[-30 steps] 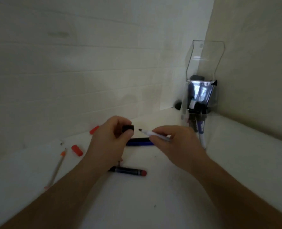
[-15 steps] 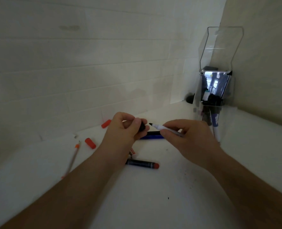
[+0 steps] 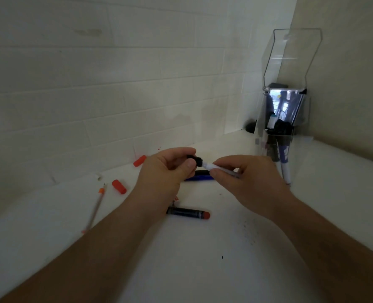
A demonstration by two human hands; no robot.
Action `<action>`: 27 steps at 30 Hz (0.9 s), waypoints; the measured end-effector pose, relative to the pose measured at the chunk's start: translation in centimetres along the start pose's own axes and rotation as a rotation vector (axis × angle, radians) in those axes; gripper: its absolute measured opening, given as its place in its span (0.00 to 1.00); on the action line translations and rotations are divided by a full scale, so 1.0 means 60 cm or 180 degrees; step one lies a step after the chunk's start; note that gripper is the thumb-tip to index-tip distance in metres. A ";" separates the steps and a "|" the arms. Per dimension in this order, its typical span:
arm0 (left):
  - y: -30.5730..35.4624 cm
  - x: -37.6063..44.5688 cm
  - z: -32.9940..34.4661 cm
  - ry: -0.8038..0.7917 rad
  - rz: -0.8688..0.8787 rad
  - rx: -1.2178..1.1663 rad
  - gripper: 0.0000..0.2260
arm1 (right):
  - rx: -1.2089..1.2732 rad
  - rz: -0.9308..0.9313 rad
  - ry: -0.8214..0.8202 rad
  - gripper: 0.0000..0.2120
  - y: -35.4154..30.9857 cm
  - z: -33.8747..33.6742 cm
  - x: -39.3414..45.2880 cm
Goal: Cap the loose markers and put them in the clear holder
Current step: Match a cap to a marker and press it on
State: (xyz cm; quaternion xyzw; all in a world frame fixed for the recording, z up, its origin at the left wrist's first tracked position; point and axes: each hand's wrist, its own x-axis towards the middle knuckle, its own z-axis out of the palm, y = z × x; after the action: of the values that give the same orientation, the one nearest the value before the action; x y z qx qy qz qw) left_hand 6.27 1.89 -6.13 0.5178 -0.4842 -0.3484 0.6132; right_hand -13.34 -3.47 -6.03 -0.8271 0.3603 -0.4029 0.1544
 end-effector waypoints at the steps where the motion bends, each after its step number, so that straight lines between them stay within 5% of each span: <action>1: 0.000 -0.002 0.001 -0.0019 0.0017 0.0152 0.10 | -0.0082 -0.0029 -0.0020 0.09 0.003 0.001 0.000; 7: -0.001 -0.012 0.002 -0.0120 0.0665 0.1817 0.07 | -0.0908 -0.0585 -0.0046 0.19 0.016 0.000 0.005; 19: -0.001 -0.017 0.007 -0.0197 0.0481 0.1576 0.06 | -0.0494 -0.0528 -0.0203 0.12 0.009 0.004 0.005; 27: 0.013 -0.018 0.014 -0.0108 0.1233 0.1956 0.08 | -0.0568 -0.0249 -0.0416 0.10 -0.018 -0.024 0.014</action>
State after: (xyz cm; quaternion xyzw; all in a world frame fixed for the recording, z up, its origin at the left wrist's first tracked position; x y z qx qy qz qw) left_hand 5.11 2.79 -5.64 0.5707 -0.6655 -0.0725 0.4755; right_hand -13.59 -3.26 -4.05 -0.8755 0.3513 -0.3201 0.0874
